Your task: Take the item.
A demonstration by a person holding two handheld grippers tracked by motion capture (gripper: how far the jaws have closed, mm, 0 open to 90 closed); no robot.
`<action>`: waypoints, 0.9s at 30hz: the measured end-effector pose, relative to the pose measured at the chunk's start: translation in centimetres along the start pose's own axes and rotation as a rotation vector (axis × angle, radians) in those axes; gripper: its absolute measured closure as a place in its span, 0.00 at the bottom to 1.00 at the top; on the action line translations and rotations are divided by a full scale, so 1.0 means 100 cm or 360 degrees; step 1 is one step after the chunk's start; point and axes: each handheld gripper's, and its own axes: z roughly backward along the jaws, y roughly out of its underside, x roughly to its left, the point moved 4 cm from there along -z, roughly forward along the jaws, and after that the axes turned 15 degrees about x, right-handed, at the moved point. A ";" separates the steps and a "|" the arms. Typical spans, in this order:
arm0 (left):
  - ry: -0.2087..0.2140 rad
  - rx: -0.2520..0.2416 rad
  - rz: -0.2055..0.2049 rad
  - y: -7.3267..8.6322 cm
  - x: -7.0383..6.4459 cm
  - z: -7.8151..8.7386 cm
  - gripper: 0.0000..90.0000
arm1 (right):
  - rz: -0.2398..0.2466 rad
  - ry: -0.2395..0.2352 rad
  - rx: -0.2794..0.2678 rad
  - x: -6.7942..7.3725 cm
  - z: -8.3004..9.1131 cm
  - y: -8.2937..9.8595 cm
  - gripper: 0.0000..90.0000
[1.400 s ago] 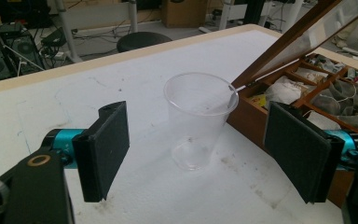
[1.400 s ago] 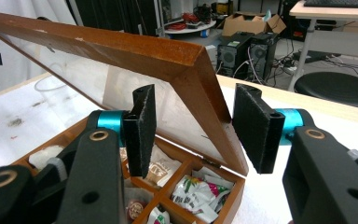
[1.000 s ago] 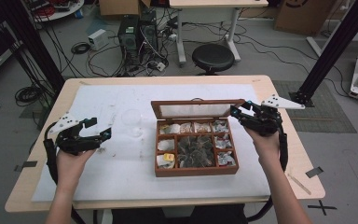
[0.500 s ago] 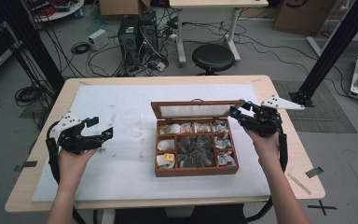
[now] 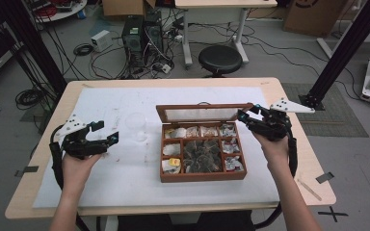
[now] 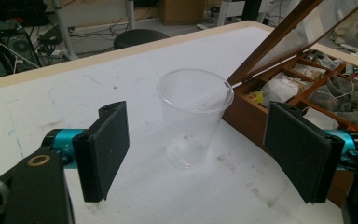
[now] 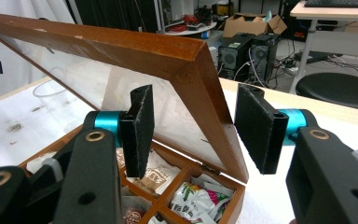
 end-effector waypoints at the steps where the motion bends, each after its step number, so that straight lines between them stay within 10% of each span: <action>1: 0.0006 -0.0005 0.0005 0.000 0.000 -0.001 0.25 | 0.0002 0.0000 -0.0001 0.000 0.000 0.000 0.54; 12: 0.0069 -0.0051 -0.0018 -0.005 -0.011 0.000 0.25 | 0.0003 -0.0002 -0.0002 0.000 -0.001 -0.001 0.53; 27: 0.0372 -0.0071 -0.0176 -0.028 -0.072 -0.005 0.27 | 0.0002 -0.0007 -0.0002 -0.001 -0.003 -0.001 0.53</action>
